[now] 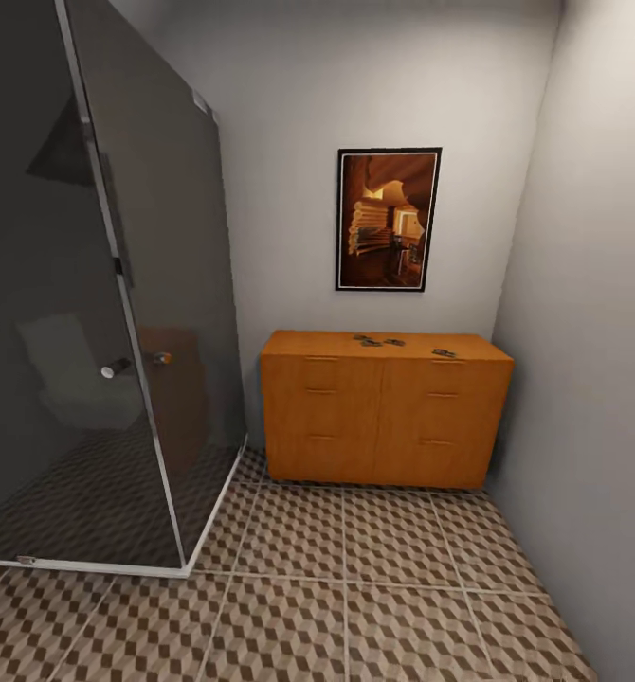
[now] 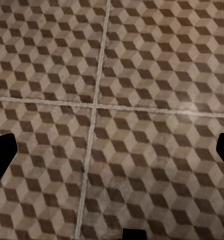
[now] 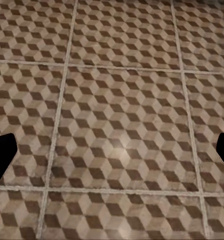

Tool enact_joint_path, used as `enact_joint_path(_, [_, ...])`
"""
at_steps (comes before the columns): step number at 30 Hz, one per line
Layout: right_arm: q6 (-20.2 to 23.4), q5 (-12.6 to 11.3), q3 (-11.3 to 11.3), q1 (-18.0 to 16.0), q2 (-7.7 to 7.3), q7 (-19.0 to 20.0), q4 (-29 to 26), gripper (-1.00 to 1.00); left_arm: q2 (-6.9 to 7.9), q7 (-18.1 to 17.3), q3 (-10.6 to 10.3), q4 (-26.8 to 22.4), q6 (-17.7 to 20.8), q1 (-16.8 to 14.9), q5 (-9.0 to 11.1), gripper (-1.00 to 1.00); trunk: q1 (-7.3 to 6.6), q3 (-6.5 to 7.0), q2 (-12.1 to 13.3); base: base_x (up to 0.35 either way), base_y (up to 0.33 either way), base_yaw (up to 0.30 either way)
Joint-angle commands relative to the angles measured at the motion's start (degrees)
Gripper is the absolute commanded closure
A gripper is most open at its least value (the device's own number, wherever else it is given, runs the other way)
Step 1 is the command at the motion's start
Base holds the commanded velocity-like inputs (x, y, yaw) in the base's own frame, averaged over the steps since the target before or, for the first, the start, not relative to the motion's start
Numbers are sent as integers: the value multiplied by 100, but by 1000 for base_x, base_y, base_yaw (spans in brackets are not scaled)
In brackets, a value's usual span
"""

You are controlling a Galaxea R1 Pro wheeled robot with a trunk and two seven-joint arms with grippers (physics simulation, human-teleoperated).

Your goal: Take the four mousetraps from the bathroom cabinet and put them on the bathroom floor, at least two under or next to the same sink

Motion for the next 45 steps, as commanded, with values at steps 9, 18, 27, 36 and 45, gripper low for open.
enact_joint_path(9, [-18,5,4,-4,0,-22,6,-100,0,13,0,-9,-7,3,0,-100,0,-5,-2,120,-161,-239])
enact_joint_path(18, [-18,5,4,-4,0,-22,6,-100,0,13,0,-9,-7,3,3,-100,0,-5,-2,195,-230,-18])
enact_joint_path(27, [-18,10,6,-4,8,-28,6,-100,0,13,0,-9,-7,3,7,-100,0,-5,-2,230,-208,30])
enact_joint_path(36, [-18,11,7,-4,9,-29,6,-100,0,13,0,-9,-7,3,8,-100,0,-5,-2,251,-140,160])
enact_joint_path(45, [-18,11,5,-4,9,-30,6,-100,0,13,0,-9,-7,3,8,-100,0,-5,-2,254,-79,116])
